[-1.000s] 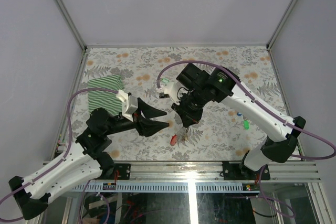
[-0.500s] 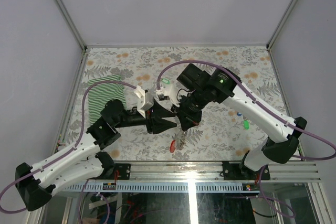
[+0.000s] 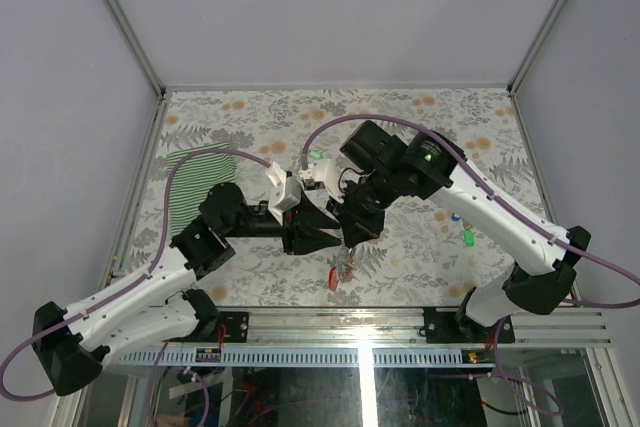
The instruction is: Put the keys on the keyring
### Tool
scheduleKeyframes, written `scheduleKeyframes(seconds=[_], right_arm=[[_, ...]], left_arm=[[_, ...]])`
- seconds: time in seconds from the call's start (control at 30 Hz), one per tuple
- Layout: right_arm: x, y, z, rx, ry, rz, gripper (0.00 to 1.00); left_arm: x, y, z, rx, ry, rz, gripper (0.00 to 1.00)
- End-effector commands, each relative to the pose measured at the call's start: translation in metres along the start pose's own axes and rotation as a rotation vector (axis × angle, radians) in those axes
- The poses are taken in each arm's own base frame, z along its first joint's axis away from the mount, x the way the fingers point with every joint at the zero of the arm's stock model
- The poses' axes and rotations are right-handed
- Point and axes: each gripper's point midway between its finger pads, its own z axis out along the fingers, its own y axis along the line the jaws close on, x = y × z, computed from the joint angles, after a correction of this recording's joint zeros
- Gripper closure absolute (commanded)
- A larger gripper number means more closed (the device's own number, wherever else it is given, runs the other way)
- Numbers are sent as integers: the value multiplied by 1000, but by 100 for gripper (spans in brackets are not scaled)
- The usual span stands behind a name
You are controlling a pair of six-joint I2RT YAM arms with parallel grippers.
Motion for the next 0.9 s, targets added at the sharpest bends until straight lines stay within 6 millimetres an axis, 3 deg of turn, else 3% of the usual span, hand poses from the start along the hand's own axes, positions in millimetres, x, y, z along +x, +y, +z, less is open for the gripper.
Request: scheduleKeyframes(seconds=[0.0, 0.87], right_arm=[[-8, 16, -19, -5, -92, -58, 100], [-14, 16, -19, -5, -120, -64, 100]], left_arm=[[-14, -7, 2, 38, -23, 46, 65], [-8, -9, 6, 59, -1, 41, 75]])
